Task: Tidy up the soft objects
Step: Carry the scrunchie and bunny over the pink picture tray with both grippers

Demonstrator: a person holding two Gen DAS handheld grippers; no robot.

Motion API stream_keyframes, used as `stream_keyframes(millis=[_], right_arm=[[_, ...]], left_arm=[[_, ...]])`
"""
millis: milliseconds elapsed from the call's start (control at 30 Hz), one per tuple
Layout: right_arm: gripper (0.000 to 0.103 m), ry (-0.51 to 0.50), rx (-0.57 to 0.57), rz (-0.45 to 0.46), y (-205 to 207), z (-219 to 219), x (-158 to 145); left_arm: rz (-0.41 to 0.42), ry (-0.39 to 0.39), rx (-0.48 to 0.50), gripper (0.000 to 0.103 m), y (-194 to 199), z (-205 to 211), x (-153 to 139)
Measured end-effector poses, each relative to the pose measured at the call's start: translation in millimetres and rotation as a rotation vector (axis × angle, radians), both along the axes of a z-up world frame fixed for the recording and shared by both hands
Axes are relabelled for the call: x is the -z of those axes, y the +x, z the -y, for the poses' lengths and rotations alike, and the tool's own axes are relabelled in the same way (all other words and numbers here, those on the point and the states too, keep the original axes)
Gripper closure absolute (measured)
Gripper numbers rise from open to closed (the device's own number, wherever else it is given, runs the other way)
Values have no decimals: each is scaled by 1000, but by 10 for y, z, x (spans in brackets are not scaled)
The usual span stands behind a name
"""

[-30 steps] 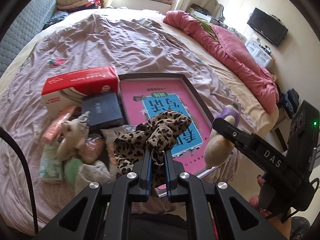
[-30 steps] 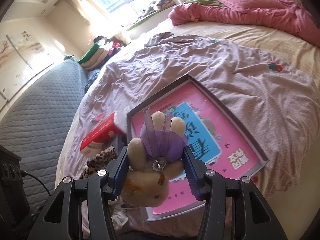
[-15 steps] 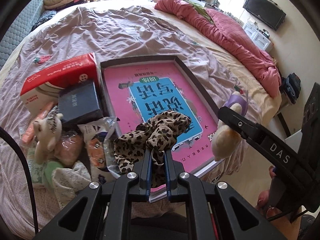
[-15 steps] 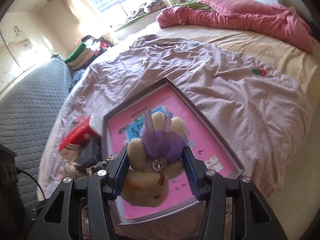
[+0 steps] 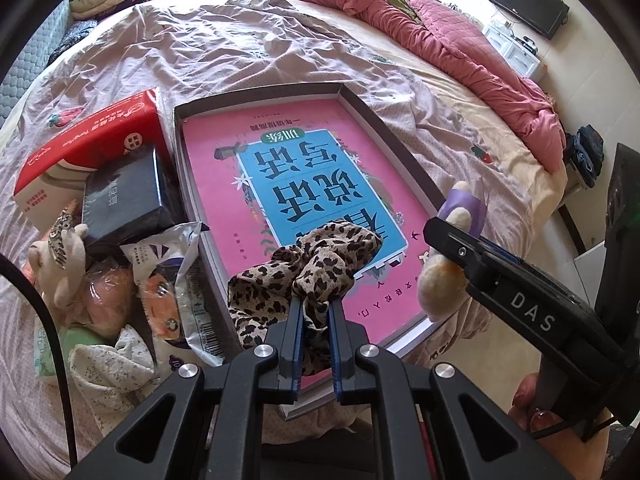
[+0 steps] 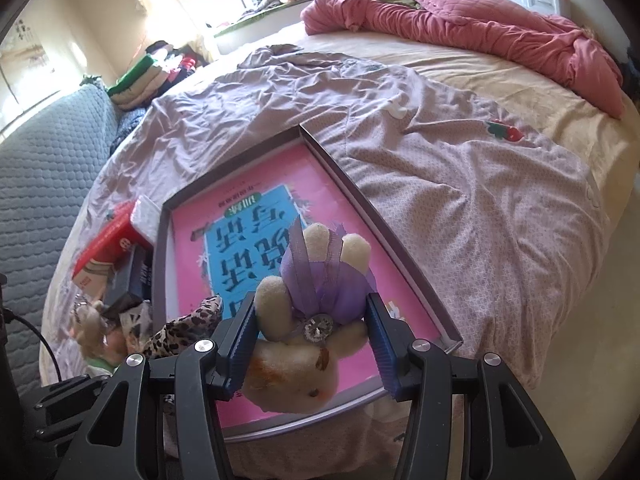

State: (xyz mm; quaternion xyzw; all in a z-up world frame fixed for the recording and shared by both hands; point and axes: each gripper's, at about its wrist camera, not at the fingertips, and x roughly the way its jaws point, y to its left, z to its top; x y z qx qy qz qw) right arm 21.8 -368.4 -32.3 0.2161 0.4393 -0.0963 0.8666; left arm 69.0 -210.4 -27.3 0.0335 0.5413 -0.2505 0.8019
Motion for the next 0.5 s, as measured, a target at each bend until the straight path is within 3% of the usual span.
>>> stream_keyframes(millis=[500], right_arm=[[48,-21,-4,-66,93,28,219]], left_arm=[[-30,32,20,92,40,99,182]])
